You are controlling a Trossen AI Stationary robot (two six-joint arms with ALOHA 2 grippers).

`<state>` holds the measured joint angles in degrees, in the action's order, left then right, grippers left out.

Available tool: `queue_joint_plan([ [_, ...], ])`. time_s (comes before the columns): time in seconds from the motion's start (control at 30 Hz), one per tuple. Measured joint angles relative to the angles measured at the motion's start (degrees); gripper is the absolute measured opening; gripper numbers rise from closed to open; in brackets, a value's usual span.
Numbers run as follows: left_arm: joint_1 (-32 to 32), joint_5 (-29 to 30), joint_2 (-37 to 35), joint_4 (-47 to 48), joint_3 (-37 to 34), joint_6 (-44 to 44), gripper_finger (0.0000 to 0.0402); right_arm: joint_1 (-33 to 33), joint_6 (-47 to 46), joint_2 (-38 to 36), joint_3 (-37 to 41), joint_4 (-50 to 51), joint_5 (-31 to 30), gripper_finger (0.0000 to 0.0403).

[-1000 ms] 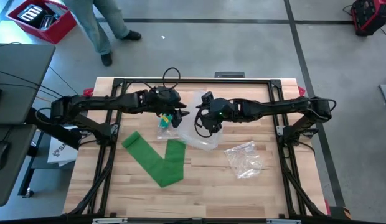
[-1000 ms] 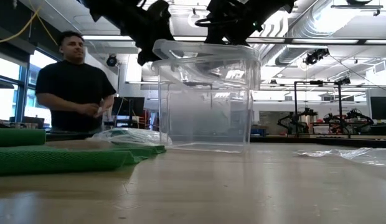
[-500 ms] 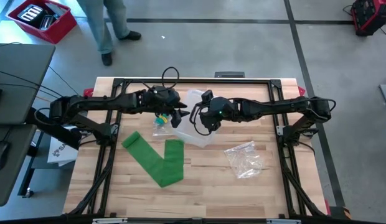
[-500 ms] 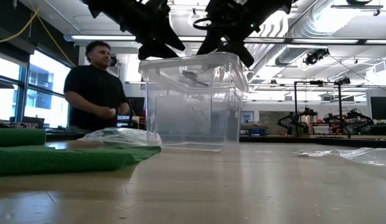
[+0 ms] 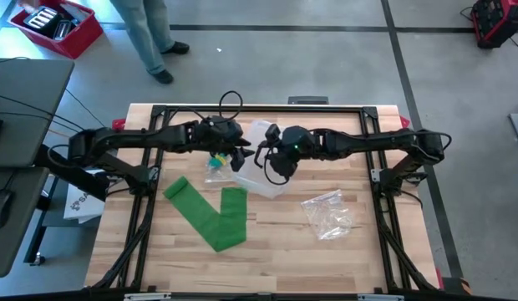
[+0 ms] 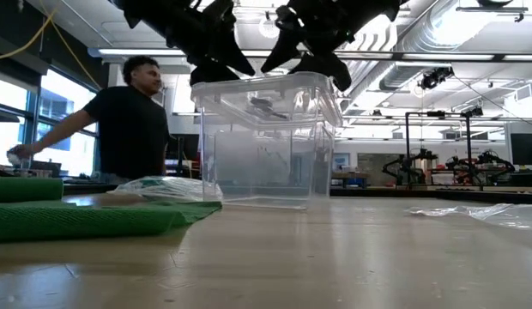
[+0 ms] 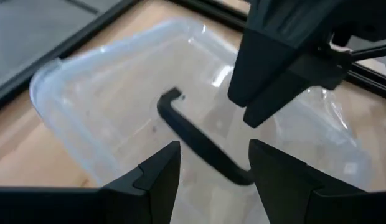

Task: Roll bandage
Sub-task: Open the transparent storage box

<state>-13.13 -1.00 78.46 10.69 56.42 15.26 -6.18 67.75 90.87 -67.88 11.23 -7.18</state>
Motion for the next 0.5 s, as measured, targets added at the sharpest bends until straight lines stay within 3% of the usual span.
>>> queue_joint_plan([
  [0.27, -2.7, -2.4, 3.7, 0.7, 0.0, 1.5, 0.0184, -3.5, 3.0, 3.0, 0.0, 0.0, 6.2, 0.0220],
  [0.5, -4.6, -7.0, 5.4, -0.5, 0.0, 3.1, 0.0184, -4.0, 3.0, 4.9, -0.1, -2.8, 6.7, 0.0220],
])
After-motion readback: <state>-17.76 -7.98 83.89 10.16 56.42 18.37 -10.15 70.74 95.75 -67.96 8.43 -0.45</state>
